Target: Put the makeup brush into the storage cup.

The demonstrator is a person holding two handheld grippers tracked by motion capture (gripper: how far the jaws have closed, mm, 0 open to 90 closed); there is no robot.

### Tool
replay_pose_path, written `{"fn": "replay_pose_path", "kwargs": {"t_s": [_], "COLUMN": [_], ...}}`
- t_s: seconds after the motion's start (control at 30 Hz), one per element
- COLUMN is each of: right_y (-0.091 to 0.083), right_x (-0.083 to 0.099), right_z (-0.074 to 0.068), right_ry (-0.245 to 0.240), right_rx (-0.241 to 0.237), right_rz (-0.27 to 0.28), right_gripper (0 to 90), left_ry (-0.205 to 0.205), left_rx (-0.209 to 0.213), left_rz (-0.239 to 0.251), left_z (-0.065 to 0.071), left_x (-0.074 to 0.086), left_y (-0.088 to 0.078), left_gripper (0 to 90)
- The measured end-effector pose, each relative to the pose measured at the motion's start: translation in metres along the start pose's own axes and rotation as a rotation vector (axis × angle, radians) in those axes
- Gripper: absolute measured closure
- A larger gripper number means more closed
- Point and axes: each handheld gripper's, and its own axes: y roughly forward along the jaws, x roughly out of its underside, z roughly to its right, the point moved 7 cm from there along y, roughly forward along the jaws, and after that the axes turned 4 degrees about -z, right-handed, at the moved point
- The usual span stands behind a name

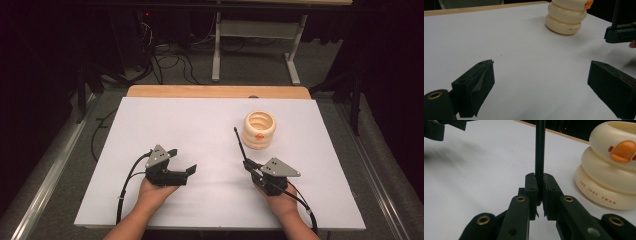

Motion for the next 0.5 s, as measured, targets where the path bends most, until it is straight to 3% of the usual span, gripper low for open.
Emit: {"fn": "replay_pose_path", "kwargs": {"t_s": [0.5], "right_y": [0.009], "right_x": [-0.01], "right_z": [-0.02], "right_ry": [-0.028], "right_rx": [-0.044], "right_rz": [0.018], "right_gripper": [86.1], "left_ry": [0.013], "left_rx": [0.013], "left_rz": [0.017], "left_z": [0.005], "left_x": [-0.004], "left_y": [-0.001], "left_gripper": [8.0]}}
